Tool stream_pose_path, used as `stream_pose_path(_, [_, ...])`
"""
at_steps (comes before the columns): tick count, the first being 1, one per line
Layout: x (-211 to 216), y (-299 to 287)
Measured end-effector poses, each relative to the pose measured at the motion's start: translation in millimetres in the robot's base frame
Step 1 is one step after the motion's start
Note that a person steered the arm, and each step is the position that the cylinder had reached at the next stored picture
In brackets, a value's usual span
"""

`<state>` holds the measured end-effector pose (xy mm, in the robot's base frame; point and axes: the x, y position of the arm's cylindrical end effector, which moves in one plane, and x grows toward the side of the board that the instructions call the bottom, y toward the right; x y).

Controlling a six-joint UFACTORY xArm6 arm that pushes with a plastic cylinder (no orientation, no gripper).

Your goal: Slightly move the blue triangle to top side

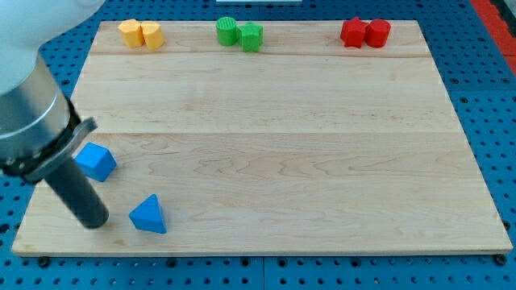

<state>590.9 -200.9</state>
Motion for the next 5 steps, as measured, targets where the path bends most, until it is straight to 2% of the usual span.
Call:
stream_pose_path(2, [-33.2, 88.7])
stream_pose_path(3, [-10.2, 115.3])
stream_pose_path(4, [-5.1, 93.1])
stream_pose_path(5, [26.8, 74.3])
